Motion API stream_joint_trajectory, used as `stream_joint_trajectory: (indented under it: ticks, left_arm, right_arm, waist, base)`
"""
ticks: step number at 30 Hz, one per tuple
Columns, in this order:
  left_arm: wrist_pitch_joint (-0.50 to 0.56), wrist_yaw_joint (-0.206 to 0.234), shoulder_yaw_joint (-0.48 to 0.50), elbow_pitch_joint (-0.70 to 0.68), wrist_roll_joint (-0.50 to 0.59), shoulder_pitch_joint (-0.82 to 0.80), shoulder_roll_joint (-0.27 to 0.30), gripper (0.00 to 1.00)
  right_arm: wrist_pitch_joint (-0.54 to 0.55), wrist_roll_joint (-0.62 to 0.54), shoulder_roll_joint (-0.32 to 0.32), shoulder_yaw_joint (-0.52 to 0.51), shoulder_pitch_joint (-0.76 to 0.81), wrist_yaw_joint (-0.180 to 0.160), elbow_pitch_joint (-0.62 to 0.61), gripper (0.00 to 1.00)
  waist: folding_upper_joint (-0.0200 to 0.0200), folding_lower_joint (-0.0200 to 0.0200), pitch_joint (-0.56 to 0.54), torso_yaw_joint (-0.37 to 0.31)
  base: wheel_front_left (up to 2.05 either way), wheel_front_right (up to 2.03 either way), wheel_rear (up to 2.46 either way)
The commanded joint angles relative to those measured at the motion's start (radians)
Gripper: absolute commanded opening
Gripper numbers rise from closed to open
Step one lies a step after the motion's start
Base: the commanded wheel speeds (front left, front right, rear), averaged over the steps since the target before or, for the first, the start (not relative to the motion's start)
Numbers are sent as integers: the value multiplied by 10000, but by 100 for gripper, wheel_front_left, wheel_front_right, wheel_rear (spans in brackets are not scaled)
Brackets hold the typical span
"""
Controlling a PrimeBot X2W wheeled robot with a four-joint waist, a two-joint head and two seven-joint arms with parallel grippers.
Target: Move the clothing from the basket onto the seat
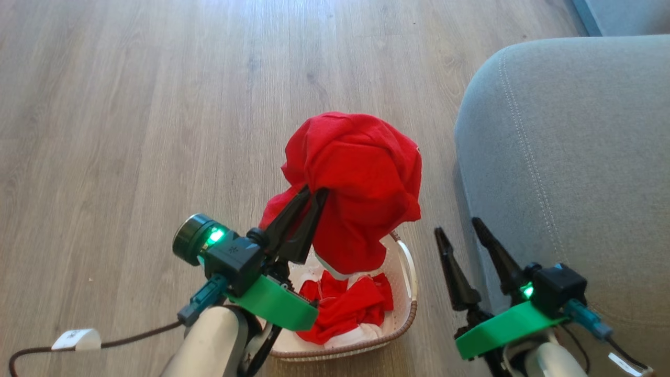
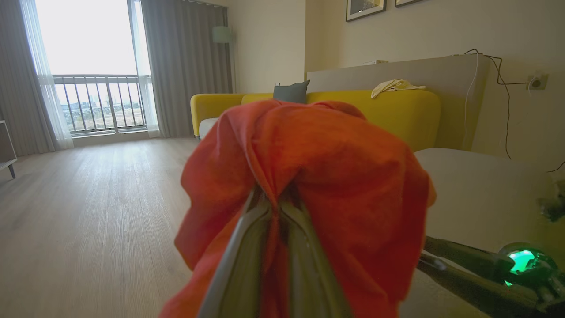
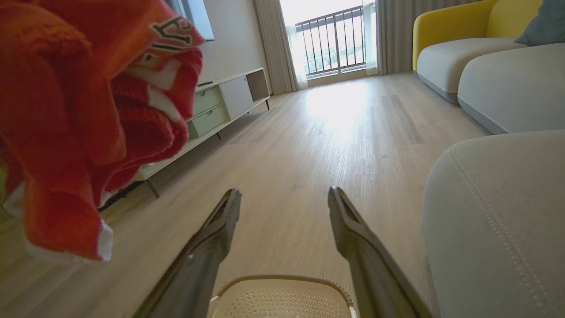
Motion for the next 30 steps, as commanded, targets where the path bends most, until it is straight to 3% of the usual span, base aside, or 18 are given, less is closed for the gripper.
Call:
stream_joint_trajectory:
  ticks: [1, 16, 30]
  left_arm:
    - [-49, 6, 406, -321, 25, -536, 39, 0]
    - [-49, -97, 767, -193, 217, -732, 39, 0]
    - [-49, -281, -203, 75, 598, -712, 39, 0]
  right_arm:
    - [-24, 92, -184, 488, -201, -2, -524, 100]
    - [-24, 1596, -1994, 3264, -502, -2, -2636, 100]
    - [-24, 1178, -1620, 2836, -690, -2, -2569, 100]
  waist:
    - [0, 1, 18, -17]
    - [0, 1, 239, -177]
    - [0, 1, 274, -167]
  base:
    - [0, 0, 0]
    - [0, 0, 0]
    - [0, 0, 0]
